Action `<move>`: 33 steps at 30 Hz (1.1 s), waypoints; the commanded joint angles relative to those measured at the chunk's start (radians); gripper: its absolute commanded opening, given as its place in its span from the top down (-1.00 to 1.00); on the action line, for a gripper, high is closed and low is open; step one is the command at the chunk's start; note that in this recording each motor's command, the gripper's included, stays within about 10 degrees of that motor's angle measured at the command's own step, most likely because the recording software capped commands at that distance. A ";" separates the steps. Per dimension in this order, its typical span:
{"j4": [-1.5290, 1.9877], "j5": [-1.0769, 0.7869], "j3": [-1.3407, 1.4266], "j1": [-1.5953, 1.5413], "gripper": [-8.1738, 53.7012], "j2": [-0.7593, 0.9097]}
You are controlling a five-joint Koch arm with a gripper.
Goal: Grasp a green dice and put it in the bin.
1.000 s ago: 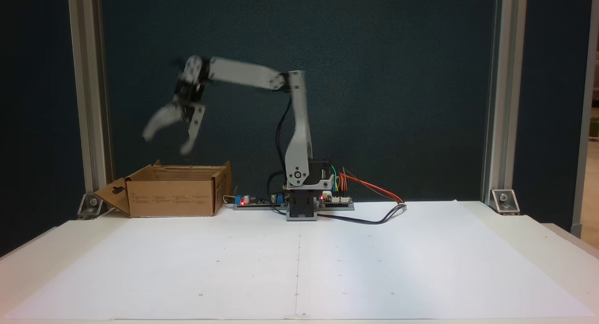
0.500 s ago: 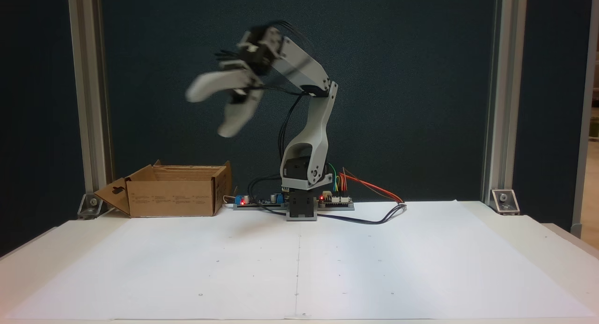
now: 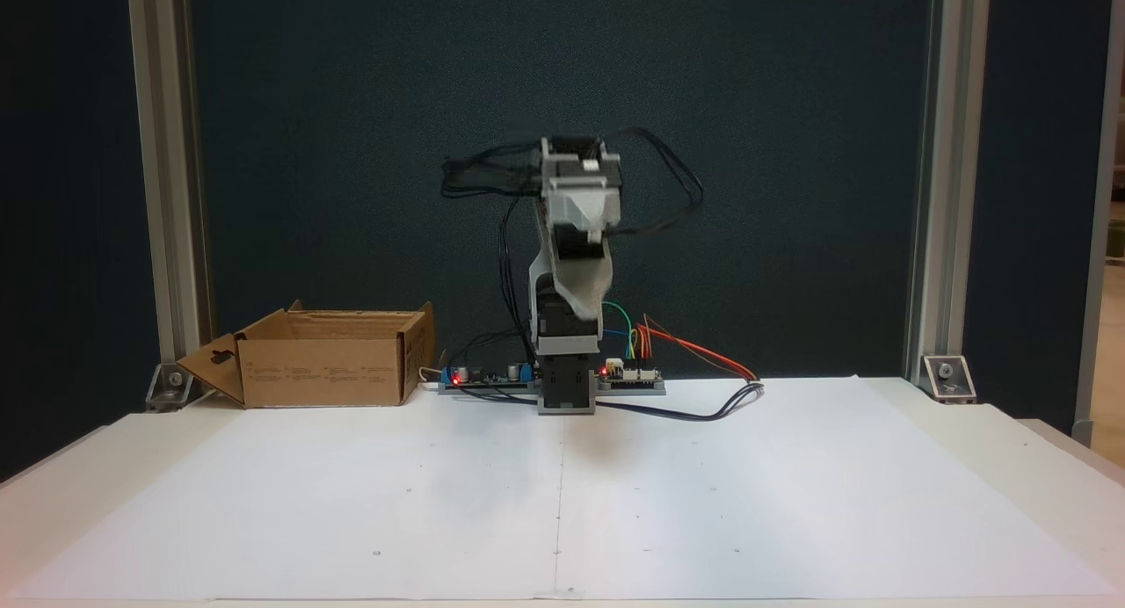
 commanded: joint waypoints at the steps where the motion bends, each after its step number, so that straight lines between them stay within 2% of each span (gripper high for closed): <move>1: -0.162 0.029 -0.020 0.028 -0.78 0.115; 12: -0.632 0.021 0.302 0.120 -0.66 0.115; 33: -1.483 0.000 0.792 0.120 -0.67 0.115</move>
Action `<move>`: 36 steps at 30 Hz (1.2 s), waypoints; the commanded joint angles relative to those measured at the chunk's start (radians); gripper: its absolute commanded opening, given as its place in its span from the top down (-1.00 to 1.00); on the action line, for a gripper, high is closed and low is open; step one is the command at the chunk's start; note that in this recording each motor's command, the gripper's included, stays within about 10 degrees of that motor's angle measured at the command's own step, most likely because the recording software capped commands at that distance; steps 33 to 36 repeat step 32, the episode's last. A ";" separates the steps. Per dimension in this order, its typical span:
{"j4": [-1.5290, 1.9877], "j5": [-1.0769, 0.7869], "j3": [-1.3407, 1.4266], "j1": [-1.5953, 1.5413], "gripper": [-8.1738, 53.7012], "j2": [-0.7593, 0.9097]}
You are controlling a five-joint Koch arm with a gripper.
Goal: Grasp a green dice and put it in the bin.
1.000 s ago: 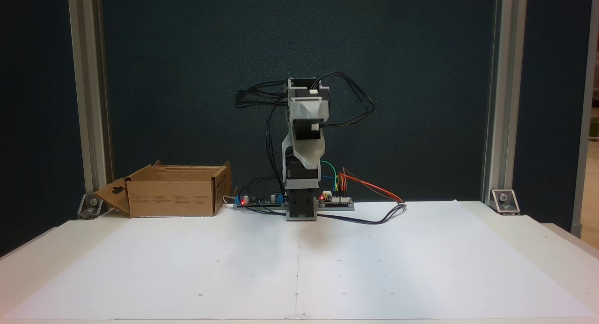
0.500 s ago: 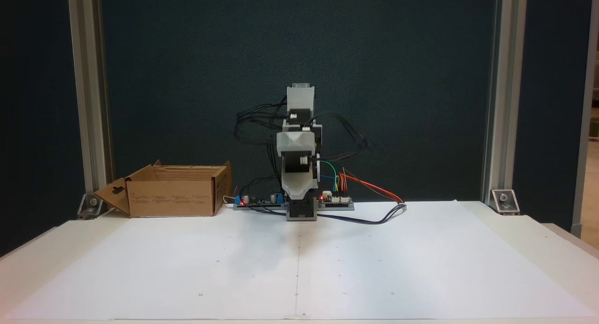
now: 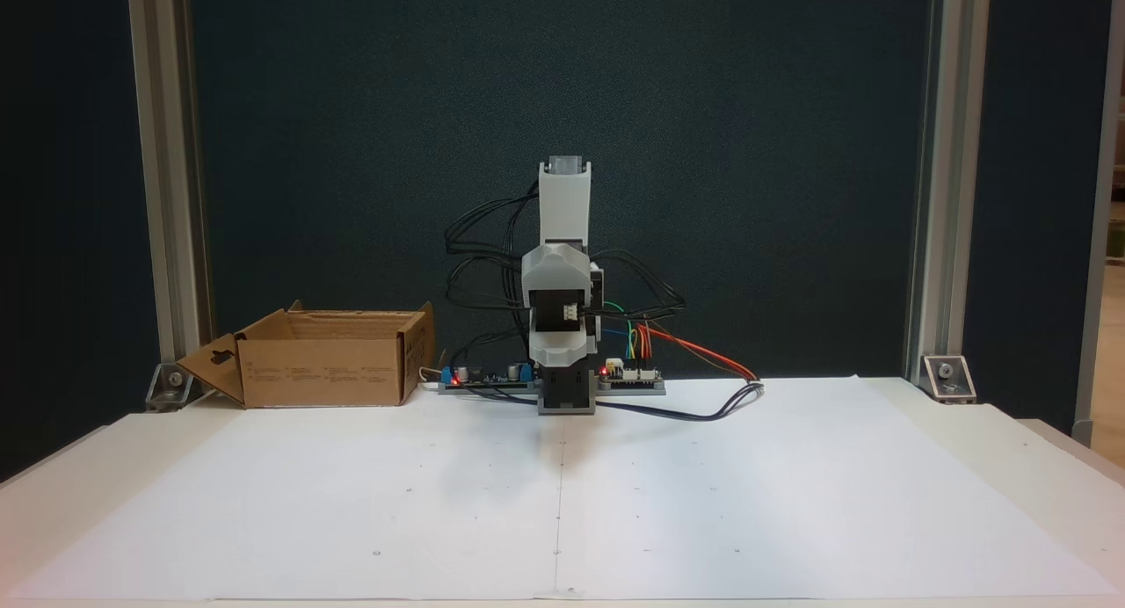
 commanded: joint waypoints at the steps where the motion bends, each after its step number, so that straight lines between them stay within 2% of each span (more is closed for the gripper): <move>1: -0.165 -0.002 0.008 -0.002 -0.67 0.115; 9: -0.474 -0.009 0.158 0.002 -0.69 0.115; 36: -0.465 -0.006 0.158 0.000 -0.71 0.110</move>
